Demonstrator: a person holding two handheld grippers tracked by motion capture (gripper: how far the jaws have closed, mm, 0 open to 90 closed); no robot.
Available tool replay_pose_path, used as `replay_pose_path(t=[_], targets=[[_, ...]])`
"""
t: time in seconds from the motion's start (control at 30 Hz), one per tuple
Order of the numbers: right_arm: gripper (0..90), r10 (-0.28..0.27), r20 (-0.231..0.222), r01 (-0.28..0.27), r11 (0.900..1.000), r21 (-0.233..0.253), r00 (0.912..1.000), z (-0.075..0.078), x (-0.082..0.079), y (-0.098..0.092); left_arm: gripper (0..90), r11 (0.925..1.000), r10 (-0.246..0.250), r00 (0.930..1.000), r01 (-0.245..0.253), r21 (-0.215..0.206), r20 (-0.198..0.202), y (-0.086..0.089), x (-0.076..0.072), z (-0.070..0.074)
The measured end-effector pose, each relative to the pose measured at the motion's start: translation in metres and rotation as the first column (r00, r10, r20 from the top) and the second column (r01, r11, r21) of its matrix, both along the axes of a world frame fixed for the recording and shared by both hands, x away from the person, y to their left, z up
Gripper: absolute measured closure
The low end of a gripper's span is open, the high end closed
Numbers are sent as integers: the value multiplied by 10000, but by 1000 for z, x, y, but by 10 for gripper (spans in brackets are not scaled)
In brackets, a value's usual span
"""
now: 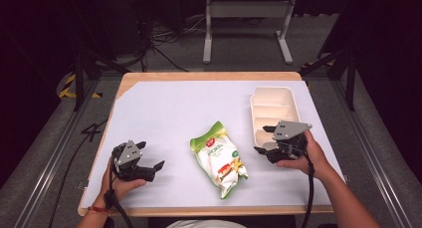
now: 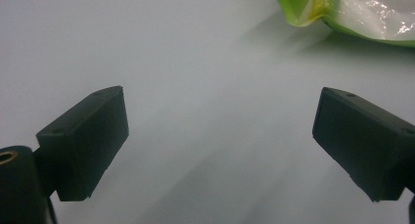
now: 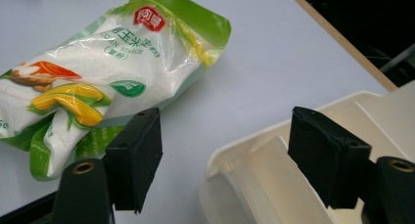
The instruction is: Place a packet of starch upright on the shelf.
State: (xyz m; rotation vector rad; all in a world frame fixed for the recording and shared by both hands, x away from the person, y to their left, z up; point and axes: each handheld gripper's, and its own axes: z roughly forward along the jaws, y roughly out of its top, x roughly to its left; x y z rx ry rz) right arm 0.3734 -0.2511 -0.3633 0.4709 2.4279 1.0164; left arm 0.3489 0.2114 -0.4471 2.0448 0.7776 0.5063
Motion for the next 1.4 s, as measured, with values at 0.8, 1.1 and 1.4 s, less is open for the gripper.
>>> replay_pose_path(t=[0.8, 1.1, 1.4], targets=[[298, 2920, -1479, -3189, 9230, -2152, 9449, 4, 62, 117, 84, 9985, 503, 9986, -507, -207, -175, 21, -20, -3], [298, 3310, -2213, -3854, 8776, -2849, 9173, 0, 78, 158, 85, 9971, 653, 9977, -659, -392, -164, 26, -30, -2], [353, 3203, -3146, -4261, 8259, -3693, 8935, -13, 88, 182, 87, 9968, 680, 9975, -687, -415, -198, 27, -34, -2]])
